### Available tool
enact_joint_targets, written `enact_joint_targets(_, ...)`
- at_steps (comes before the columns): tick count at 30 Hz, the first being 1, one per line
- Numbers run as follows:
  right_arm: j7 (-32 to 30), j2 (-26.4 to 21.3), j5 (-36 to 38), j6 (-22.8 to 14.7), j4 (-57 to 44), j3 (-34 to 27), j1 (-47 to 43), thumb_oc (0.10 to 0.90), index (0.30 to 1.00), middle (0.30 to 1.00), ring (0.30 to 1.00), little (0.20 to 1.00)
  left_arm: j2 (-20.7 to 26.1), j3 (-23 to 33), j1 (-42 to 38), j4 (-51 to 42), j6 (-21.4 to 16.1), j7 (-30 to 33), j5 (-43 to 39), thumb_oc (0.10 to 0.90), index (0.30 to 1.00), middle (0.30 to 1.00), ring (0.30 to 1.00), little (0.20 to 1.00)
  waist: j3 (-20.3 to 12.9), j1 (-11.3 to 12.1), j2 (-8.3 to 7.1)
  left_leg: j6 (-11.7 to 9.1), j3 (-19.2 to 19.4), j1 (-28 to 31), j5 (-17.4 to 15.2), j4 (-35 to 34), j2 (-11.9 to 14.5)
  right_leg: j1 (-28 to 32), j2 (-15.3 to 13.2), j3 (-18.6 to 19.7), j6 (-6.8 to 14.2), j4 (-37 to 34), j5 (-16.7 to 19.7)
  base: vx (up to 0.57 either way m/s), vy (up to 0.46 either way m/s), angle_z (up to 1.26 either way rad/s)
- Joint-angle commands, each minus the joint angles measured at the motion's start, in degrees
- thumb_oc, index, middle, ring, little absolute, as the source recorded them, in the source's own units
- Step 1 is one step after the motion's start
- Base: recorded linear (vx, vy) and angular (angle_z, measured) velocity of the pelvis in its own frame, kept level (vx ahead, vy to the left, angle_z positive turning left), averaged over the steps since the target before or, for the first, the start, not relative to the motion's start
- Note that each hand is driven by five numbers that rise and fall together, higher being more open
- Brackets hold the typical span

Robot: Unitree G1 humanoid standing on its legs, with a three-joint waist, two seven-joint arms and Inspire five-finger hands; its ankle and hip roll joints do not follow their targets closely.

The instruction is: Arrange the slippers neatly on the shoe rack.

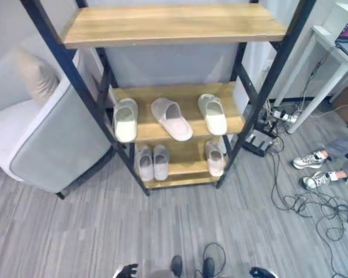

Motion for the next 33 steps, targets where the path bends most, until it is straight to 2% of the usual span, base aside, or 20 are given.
enact_joint_targets(1,1.51,1.31,3.07,1.33,2.29,1.58,1.88,0.8,0.9,0.9,0.9,0.9,-5.61,7.89,-3.56,1.83,-0.24,-4.13,-22.05,0.8,0.9,0.9,0.9,0.9,1.26,-2.5,-0.24,-4.64,10.04,-12.39,-0.75,20.04,2.91,5.48,0.56,3.99,0.89,7.96,-9.77,0.0,0.0,0.0)
enact_joint_targets(2,1.51,1.31,3.07,1.33,2.29,1.58,1.88,0.8,0.9,0.9,0.9,0.9,-5.61,7.89,-3.56,1.83,-0.24,-4.13,-22.05,0.8,0.9,0.9,0.9,0.9,1.27,-2.49,-0.24,-4.64,10.04,-12.39,-0.75,20.04,2.91,5.49,0.56,3.99,0.89,7.95,-9.77,0.01,0.016,-0.07)
enact_joint_targets(3,1.3,1.32,4.03,1.51,3.2,0.9,2.23,0.8,0.9,0.9,0.9,0.9,-6.02,6.56,-4.2,0.83,-0.36,-3.94,-21.44,0.8,0.9,0.9,0.9,0.9,1.33,-3.65,0.31,-4.48,12.3,-11.93,-0.49,19.83,4.84,5.38,0.27,3.86,0.42,7.83,-9.92,0.05,0.045,-0.1)
enact_joint_targets(5,1.16,1.05,4.44,1.65,4.42,0.45,2.3,0.8,0.9,0.9,0.9,0.9,-6.48,4.73,-4.28,0.71,-0.21,-4.14,-19.94,0.8,0.9,0.9,0.9,0.9,0.82,-4.22,1.18,-3.97,11.23,-10.91,-1.11,15.95,4.75,5.88,0.37,3.77,0.57,7.25,-10.07,0.14,0.076,0.01)
enact_joint_targets(9,0.17,-0.07,4.31,1.39,4.61,0.23,1.17,0.8,0.9,0.9,0.9,0.9,-6.66,1.78,-4.84,1.84,0.02,-3.81,-16.84,0.8,0.9,0.9,0.9,0.9,1.42,-2.87,2.51,-5.04,1.35,-13.51,2.71,7.34,2.39,8.26,1.13,5.61,1.11,6.54,-10.84,0.24,0.081,0.02)
enact_joint_targets(12,0.46,-0.23,3.81,1.41,4.18,0.5,-0.27,0.8,0.9,0.9,0.9,0.9,-6.15,2.63,-4.24,4.22,0.62,-4.12,-14.13,0.8,0.9,0.9,0.9,0.9,1.06,-1.78,2.52,-5.09,0.52,-13.35,4.48,4.52,2.54,10.44,0.67,7.57,1.93,5.4,-11.28,0.34,0.134,-0.21)
enact_joint_targets(13,0.83,-0.25,3.76,1.35,4.17,0.06,-0.64,0.8,0.9,0.9,0.9,0.9,-5.6,2.94,-3.0,5.89,1.1,-4.67,-11.11,0.8,0.9,0.9,0.9,0.9,-0.63,-1.45,2.08,-4.73,0.91,-13.47,4.41,5.68,1.96,11.78,-0.4,8.46,2.74,5.49,-11.3,0.39,0.166,-0.57)
enact_joint_targets(16,1.08,-0.22,4.24,1.34,4.1,-0.45,-0.71,0.8,0.9,0.9,0.9,0.9,-5.23,2.97,-2.49,6.38,1.17,-4.81,-9.53,0.8,0.9,0.9,0.9,0.9,-1.42,-1.16,1.66,-4.34,1.21,-13.45,4.03,6.47,1.5,12.13,-1.26,8.97,3.2,5.87,-11.08,0.31,0.142,-0.67)
enact_joint_targets(18,2.02,-0.15,4.8,0.92,2.8,-0.72,-1.38,0.8,0.9,0.9,0.9,0.9,-4.22,2.62,-2.08,6.08,1.0,-5.44,-7.42,0.8,0.9,0.9,0.9,0.9,-2.91,-0.33,0.92,-2.58,1.68,-12.06,1.84,7.26,0.32,10.33,-2.91,10.64,4.95,10.95,-9.36,0.4,0.229,-0.26)
enact_joint_targets(20,2.23,-0.57,3.55,0.84,1.59,0.3,-2.52,0.8,0.9,0.9,0.9,0.9,-3.41,2.1,-2.99,4.78,0.72,-4.89,-6.59,0.8,0.9,0.9,0.9,0.9,-2.61,-0.04,0.73,-0.94,2.57,-10.81,-0.38,8.15,-0.63,6.93,-4.74,10.64,7.41,18.22,-3.89,0.25,0.189,-0.35)
enact_joint_targets(21,2.32,-0.76,3.31,0.69,0.98,0.73,-2.8,0.8,0.9,0.9,0.9,0.9,-2.93,1.22,-3.8,3.58,0.49,-4.53,-5.99,0.8,0.9,0.9,0.9,0.9,-2.25,-0.29,0.72,-0.1,2.92,-10.25,-1.24,8.95,-1.31,5.55,-5.29,11.18,8.24,22.55,0.31,0.2,0.17,-0.52)
enact_joint_targets(22,2.25,-0.83,3.25,0.65,0.65,0.75,-2.85,0.8,0.9,0.9,0.9,0.9,-2.61,0.82,-4.12,2.7,0.41,-4.37,-5.63,0.8,0.9,0.9,0.9,0.9,-2.04,-0.42,1.32,0.33,2.66,-9.09,-1.77,8.84,-1.22,3.63,-5.29,11.06,7.87,26.32,0.9,0.21,0.184,-0.24)
enact_joint_targets(23,2.2,-0.91,3.44,0.54,0.36,0.69,-2.84,0.8,0.9,0.9,0.9,0.9,-2.2,0.13,-4.53,1.3,0.18,-3.99,-4.98,0.8,0.9,0.9,0.9,0.9,-1.58,-0.96,1.9,1.04,2.13,-7.35,-2.52,8.64,-1.47,0.76,-4.92,11.41,7.57,30.21,3.31,0.11,0.105,-0.05)
enact_joint_targets(24,2.2,-0.91,3.44,0.55,0.36,0.69,-2.84,0.8,0.9,0.9,0.9,0.9,-2.2,0.13,-4.52,1.28,0.19,-3.99,-4.98,0.8,0.9,0.9,0.9,0.9,-1.53,-0.94,1.83,1.05,2.17,-7.31,-2.56,8.67,-1.54,0.72,-4.99,11.45,7.58,30.41,3.18,0.19,0.153,0.05)
enact_joint_targets(25,2.0,-1.02,3.86,0.47,0.17,0.65,-3.25,0.8,0.9,0.9,0.9,0.9,-1.81,-1.53,-5.82,-0.08,-0.07,-2.69,-2.99,0.8,0.9,0.9,0.9,0.9,-0.67,-2.19,3.36,1.67,0.73,-4.04,-3.6,7.5,-1.4,-3.38,-4.31,10.65,6.47,32.85,1.67,0.2,0.097,0.22)
enact_joint_targets(28,1.82,-0.71,5.18,0.09,0.15,0.37,-2.96,0.8,0.9,0.9,0.9,0.9,-1.51,-2.17,-7.62,-0.6,-0.28,-2.31,-2.76,0.8,0.9,0.9,0.9,0.9,0.13,-4.06,3.84,1.06,-0.95,-1.19,-4.67,6.73,-1.07,-5.02,-3.2,9.25,5.47,26.66,-4.62,0.24,-0.024,0.45)
enact_joint_targets(29,1.85,-0.82,5.11,0.15,0.3,0.31,-2.79,0.8,0.9,0.9,0.9,0.9,-1.5,-2.24,-7.74,-0.55,-0.34,-2.56,-2.91,0.8,0.9,0.9,0.9,0.9,0.23,-4.52,3.72,0.73,-1.19,-0.56,-5.09,6.62,-0.86,-4.58,-3.55,9.1,5.69,23.28,-5.16,0.21,-0.143,0.46)
enact_joint_targets(31,1.74,-1.05,4.71,0.22,0.6,0.32,-2.75,0.8,0.9,0.9,0.9,0.9,-1.87,-2.76,-7.75,-0.14,-0.53,-2.46,-2.25,0.8,0.9,0.9,0.9,0.9,0.06,-5.2,3.63,0.04,-1.76,0.34,-5.85,6.4,-0.39,-5.22,-4.22,10.8,6.07,16.64,-4.37,0.21,-0.169,0.24)
enact_joint_targets(33,1.68,-1.39,4.31,0.35,0.56,-0.07,-2.56,0.8,0.9,0.9,0.9,0.9,-2.31,-3.36,-7.26,0.51,-0.64,-2.39,-1.24,0.8,0.9,0.9,0.9,0.9,0.24,-5.86,3.71,-0.73,-2.48,2.49,-6.96,6.11,0.32,-7.3,-4.95,12.19,6.7,12.51,-1.71,0.22,-0.198,0.08)
